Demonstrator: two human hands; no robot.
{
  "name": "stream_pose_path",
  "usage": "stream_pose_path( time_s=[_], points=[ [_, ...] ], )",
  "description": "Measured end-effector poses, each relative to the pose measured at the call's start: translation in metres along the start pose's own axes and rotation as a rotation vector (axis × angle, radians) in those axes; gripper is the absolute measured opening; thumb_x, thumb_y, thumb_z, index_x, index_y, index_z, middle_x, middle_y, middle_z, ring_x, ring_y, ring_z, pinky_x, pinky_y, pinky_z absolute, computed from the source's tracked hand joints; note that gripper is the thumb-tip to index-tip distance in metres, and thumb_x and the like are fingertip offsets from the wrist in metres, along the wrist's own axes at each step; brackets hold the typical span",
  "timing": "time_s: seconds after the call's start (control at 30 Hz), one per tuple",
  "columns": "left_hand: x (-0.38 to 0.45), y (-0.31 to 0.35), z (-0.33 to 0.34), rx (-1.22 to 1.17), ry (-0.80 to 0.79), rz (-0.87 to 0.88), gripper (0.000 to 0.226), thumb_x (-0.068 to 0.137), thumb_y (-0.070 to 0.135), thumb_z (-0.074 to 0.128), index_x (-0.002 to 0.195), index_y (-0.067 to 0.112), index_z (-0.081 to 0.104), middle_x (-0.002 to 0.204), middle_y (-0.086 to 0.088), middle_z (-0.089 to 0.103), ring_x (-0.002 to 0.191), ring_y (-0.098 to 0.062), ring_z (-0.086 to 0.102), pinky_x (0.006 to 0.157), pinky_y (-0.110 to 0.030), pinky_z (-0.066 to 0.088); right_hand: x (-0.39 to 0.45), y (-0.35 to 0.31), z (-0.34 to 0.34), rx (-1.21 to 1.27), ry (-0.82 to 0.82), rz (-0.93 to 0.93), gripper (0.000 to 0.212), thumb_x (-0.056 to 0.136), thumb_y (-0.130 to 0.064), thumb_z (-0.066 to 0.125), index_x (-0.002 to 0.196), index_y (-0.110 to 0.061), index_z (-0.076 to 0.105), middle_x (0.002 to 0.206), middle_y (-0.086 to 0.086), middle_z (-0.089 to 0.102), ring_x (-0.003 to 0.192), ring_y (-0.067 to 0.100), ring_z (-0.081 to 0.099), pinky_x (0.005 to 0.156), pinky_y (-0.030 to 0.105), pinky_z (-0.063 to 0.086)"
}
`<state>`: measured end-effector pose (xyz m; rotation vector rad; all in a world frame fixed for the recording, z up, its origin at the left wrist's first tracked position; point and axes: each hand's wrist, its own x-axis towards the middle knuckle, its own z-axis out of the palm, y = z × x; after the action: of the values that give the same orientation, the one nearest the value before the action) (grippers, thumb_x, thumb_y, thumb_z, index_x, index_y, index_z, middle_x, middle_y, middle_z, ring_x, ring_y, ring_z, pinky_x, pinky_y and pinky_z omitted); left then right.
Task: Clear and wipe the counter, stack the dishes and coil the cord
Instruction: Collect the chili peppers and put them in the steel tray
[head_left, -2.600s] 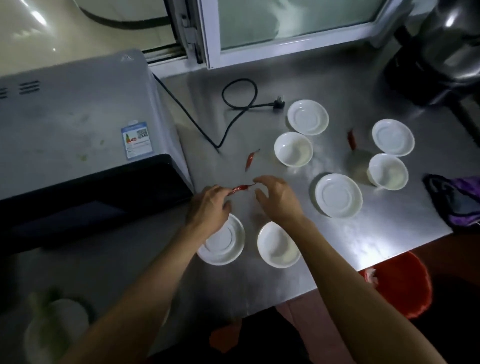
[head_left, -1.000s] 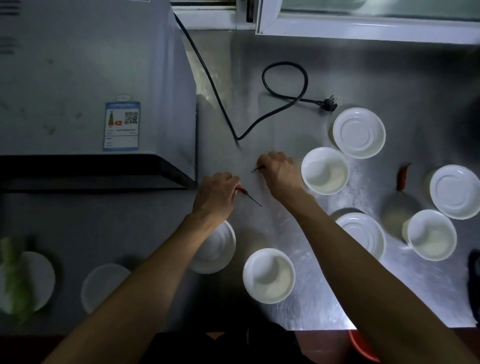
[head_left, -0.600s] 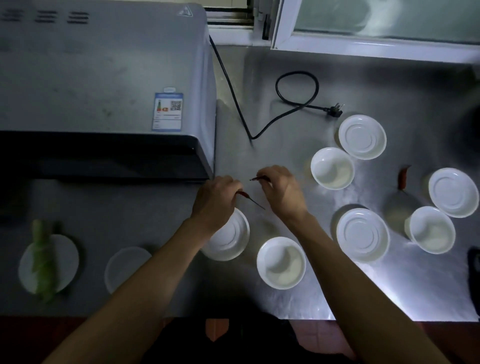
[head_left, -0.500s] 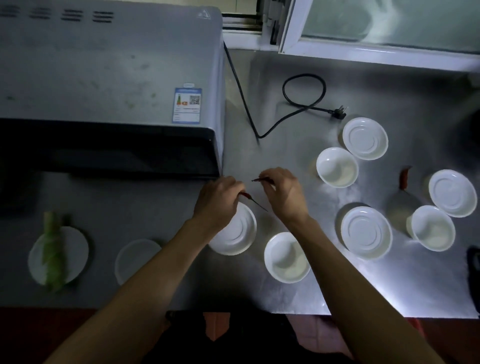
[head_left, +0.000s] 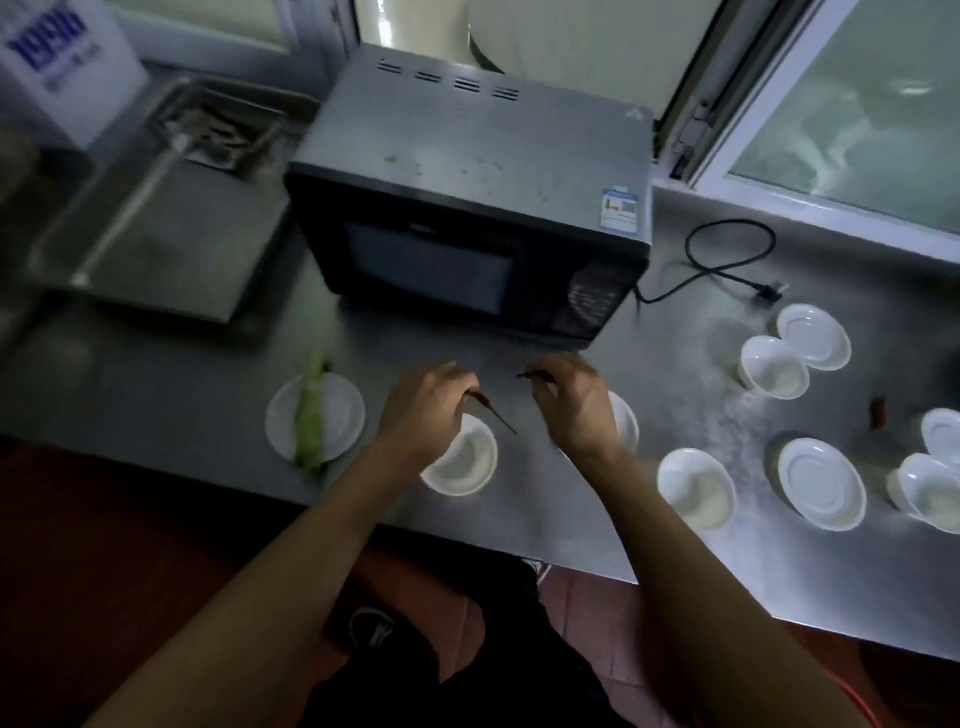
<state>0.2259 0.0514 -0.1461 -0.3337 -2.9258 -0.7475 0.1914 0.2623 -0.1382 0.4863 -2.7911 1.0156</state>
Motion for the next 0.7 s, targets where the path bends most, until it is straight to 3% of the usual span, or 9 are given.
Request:
stream_pose_path(
  time_s=[0.1,0.23,0.37,0.53,0.7],
  points=[
    [-0.038,-0.037,-0.04,0.032,0.082,-0.033,0.019,0.079,0.023,0.053,0.085,0.019,0.071,0.082,-0.003,0.065,0.074,-0.029,0.062,0.068,-0.042,0.048,0.003,-0.05,0.031,-0.007,-0.03,-0.051,0.02,0.079,0.002,0.064,0.092,-0.011,0.072,0.091,0.007,0.07,0.087,0.03,0.063,0.074,0.036,0.051],
    [-0.082,-0.083,-0.079,0.156,0.159,-0.147,0.014,0.079,0.016,0.057,0.084,0.018,0.07,0.082,-0.006,0.066,0.073,-0.033,0.062,0.063,-0.042,0.05,0.006,-0.115,0.068,0.024,-0.087,-0.129,0.023,0.082,-0.001,0.061,0.096,-0.015,0.073,0.098,0.003,0.071,0.092,0.024,0.062,0.077,0.037,0.052],
    [-0.115,-0.116,-0.115,0.283,0.148,-0.255,0.021,0.068,0.008,0.081,0.077,0.024,0.069,0.073,-0.001,0.061,0.06,-0.029,0.06,0.054,-0.035,0.047,0.017,-0.167,0.097,0.04,-0.153,-0.269,0.021,0.082,-0.002,0.062,0.096,-0.014,0.072,0.096,0.004,0.07,0.092,0.026,0.062,0.078,0.037,0.051],
    [-0.139,-0.155,-0.141,0.223,0.221,-0.385,0.013,0.082,0.011,0.071,0.09,0.021,0.072,0.086,-0.002,0.067,0.076,-0.031,0.063,0.065,-0.038,0.05,0.034,-0.21,0.133,0.068,-0.206,-0.318,0.02,0.088,-0.006,0.06,0.101,-0.015,0.072,0.099,0.003,0.07,0.093,0.024,0.062,0.08,0.033,0.049],
    [-0.145,-0.192,-0.152,0.165,0.22,-0.432,0.014,0.086,0.012,0.065,0.095,0.02,0.072,0.093,-0.003,0.066,0.084,-0.029,0.061,0.071,-0.042,0.052,0.058,-0.231,0.168,0.096,-0.223,-0.328,0.021,0.088,-0.002,0.061,0.101,-0.013,0.072,0.099,0.004,0.072,0.093,0.024,0.065,0.081,0.037,0.052]
  ],
)
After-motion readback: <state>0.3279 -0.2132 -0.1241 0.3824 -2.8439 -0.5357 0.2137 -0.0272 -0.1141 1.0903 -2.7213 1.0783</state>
